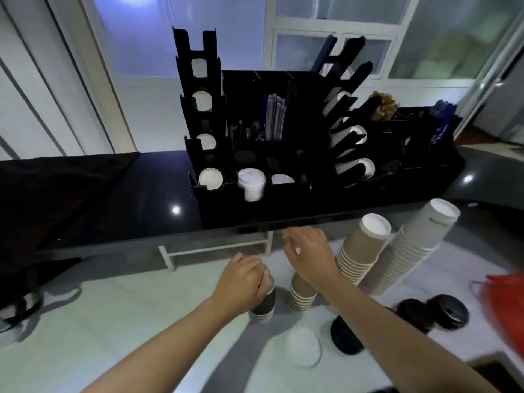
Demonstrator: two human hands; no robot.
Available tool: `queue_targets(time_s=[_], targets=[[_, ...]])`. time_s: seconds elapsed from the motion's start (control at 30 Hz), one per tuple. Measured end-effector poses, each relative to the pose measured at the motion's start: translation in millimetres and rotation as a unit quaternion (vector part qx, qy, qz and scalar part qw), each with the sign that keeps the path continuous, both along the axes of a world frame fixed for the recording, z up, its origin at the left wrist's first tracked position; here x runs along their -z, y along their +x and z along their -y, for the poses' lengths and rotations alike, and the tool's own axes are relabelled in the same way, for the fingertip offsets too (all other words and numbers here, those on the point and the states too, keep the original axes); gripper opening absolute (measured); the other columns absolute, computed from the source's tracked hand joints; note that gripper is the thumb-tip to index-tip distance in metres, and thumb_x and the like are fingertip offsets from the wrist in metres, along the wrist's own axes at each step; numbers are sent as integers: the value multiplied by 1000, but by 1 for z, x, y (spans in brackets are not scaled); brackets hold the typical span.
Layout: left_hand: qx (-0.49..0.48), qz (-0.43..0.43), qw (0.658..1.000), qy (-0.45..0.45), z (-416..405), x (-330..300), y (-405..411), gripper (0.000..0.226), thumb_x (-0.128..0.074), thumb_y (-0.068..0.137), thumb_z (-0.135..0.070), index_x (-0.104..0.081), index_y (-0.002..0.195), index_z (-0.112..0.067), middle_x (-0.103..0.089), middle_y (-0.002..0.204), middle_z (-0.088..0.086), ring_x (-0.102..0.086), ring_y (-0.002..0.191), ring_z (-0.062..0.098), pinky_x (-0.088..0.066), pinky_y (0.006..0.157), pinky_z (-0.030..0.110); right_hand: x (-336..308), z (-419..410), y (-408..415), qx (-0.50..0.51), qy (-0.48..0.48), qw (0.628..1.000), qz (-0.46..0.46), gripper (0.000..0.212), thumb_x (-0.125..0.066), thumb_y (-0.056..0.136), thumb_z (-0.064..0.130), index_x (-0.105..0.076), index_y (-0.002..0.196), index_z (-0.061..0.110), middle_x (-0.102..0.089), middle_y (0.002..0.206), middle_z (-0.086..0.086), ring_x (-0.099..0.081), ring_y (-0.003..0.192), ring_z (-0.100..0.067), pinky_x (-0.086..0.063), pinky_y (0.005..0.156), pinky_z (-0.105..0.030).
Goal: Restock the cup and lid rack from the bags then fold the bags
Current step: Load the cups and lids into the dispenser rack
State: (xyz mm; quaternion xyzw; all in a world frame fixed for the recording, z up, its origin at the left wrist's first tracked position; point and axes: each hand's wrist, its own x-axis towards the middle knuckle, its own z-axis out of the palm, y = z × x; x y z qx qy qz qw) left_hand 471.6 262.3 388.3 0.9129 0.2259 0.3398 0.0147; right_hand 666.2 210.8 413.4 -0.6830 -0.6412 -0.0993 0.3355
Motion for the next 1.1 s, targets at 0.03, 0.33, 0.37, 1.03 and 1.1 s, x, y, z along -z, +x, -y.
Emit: queue_targets(time_s=[0.03,0.33,0.37,1.03,1.1], targets=[[6,-12,1000,-6,8,8,-3,28,-52,88,-18,-56,61,-13,-53,60,2,-49,59,21,-40,62,36,11,15,-2,-2,0,1000,-6,10,-62,88,16,-71,94,14,-73,93,2,-66,89,-21,-44,83,-35],[40,-152,981,-118,76,79,-27,27,-58,87,-25,-54,60,-19,-54,59,-2,-52,58,20,-42,58,28,130,121,-8,-34,-175,983,-37,22,-67,91,26,-70,109,14,-68,112,-1,-66,101,-28,-51,82,-38],[34,-176,974,-137,82,87,-29,26,-57,88,-27,-55,63,-20,-56,61,-3,-54,60,20,-43,57,29,144,126,-6,-28,-256,965,-43,39,-64,93,37,-65,126,17,-61,132,-5,-60,118,-30,-49,94,-42],[6,-218,957,-193,82,84,-20,12,-62,88,-20,-68,97,-15,-71,85,4,-65,78,28,-49,67,30,156,129,-11,-62,-380,920,-68,84,-57,82,59,-13,150,41,-13,159,5,-24,142,-27,-32,111,-45],[15,-169,972,-162,70,63,-18,8,-71,80,-16,-69,87,-17,-69,77,0,-63,69,23,-47,60,26,130,119,-14,-70,-329,939,-79,77,-58,80,58,-18,142,39,-22,151,3,-32,135,-27,-39,106,-43]])
